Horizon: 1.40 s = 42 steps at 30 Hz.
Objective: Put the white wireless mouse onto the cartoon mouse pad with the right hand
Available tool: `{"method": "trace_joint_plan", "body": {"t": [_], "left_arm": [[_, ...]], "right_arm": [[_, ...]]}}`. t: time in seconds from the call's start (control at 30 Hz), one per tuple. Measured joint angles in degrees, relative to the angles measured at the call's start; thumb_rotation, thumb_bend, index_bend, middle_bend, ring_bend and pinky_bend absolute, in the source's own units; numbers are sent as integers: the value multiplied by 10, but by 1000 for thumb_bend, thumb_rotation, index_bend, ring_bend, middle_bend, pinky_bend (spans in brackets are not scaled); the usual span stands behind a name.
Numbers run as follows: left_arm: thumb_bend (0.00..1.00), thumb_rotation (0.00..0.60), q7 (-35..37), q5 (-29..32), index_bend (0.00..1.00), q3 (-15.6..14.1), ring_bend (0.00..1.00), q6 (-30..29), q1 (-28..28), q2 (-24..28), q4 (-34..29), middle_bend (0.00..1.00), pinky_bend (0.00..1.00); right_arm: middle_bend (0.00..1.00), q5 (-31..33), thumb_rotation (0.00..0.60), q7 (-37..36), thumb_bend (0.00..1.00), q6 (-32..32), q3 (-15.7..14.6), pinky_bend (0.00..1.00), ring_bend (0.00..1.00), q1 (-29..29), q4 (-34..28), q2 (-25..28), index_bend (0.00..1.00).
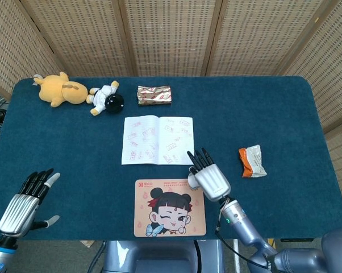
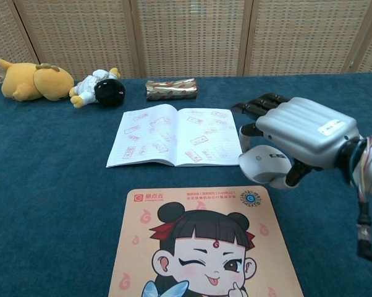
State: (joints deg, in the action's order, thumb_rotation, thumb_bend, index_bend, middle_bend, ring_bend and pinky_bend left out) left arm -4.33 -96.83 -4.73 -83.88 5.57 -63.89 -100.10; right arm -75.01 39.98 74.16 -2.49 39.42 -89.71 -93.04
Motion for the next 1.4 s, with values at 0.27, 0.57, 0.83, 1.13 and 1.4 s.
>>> {"method": "trace_joint_plan", "body": {"t": [0.27, 0.57, 0.83, 1.13, 1.4], "left_arm": [[62, 600, 8, -7, 0, 0, 0, -12, -4, 6, -2, 0, 0], [61, 600, 17, -9, 0, 1, 0, -18, -5, 13, -4, 0, 0], [60, 600, 25, -13, 0, 1, 0, -23, -7, 18, -8, 0, 0], [60, 600, 31, -11, 0, 2, 0, -21, -6, 21, -8, 0, 0], [60, 600, 30, -9, 0, 3, 0, -17, -5, 19, -6, 0, 0]], "right_arm": [[57, -102, 600, -49, 260, 9, -37, 0, 0, -21, 3, -5, 525], [57, -142, 600, -75, 260, 0, -46, 0, 0, -41, 33, -29, 525], [57, -165, 600, -79, 260, -14, -31, 0, 0, -40, 56, -56, 527], [57, -194, 600, -104, 260, -23, -15, 0, 0, -32, 116, -93, 528], [57, -234, 600, -155, 260, -4, -2, 0, 0, -25, 204, -132, 527]]}}
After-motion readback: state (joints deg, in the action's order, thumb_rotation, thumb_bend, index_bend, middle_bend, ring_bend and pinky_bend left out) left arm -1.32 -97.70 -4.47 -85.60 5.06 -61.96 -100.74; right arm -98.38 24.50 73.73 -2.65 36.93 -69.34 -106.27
